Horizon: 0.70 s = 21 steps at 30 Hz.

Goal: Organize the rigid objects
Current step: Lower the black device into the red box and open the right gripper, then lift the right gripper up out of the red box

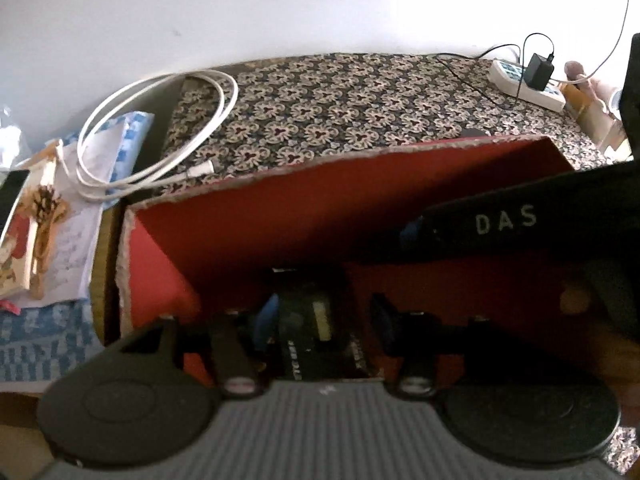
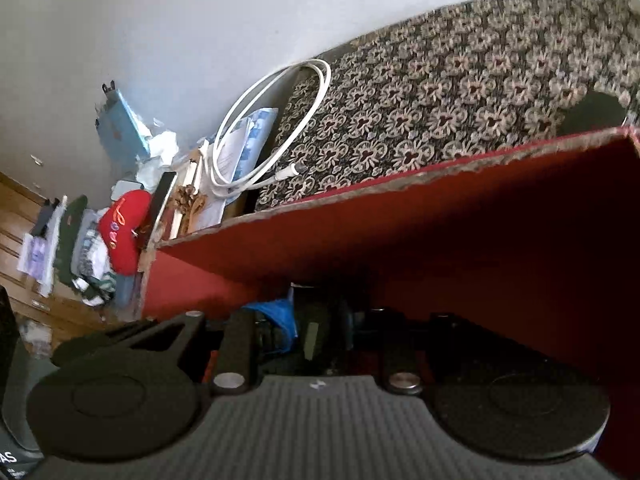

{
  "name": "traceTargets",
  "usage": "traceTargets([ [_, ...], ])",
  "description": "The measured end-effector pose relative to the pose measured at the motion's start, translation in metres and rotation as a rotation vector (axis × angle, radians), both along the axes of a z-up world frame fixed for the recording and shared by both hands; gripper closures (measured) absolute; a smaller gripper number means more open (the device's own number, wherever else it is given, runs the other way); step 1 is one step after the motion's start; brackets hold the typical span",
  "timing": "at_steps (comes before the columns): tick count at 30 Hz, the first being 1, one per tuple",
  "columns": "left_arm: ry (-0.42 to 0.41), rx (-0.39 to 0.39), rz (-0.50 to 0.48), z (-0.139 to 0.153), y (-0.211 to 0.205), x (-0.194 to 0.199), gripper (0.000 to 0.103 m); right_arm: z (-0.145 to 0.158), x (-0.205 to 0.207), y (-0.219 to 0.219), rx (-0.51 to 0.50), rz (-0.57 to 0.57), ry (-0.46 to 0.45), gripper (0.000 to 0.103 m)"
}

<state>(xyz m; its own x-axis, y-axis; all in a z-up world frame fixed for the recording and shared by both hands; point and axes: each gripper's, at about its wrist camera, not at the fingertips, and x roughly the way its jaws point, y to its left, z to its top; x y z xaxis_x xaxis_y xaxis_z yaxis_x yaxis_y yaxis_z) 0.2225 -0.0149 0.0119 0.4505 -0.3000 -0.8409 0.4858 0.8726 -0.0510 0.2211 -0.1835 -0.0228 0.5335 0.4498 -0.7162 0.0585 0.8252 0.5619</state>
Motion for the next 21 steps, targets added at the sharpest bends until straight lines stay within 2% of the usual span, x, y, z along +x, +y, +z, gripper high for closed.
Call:
traceTargets([
  [6,-0.039,0.024,0.032,0.0,0.0,-0.002,0.045,0.007,-0.007,0.012,-0.158,0.004,-0.001,0.096],
  [10,-0.064,0.048,0.042,0.001,-0.002,-0.004,0.044,0.006,-0.011,0.006,-0.177,-0.043,-0.017,0.093],
  [17,-0.084,0.083,0.047,0.0,-0.006,-0.003,0.04,0.01,-0.013,0.013,-0.241,-0.059,-0.089,0.092],
  [21,-0.111,0.117,0.053,-0.001,-0.009,-0.005,0.039,0.008,-0.01,0.008,-0.231,-0.095,-0.088,0.092],
])
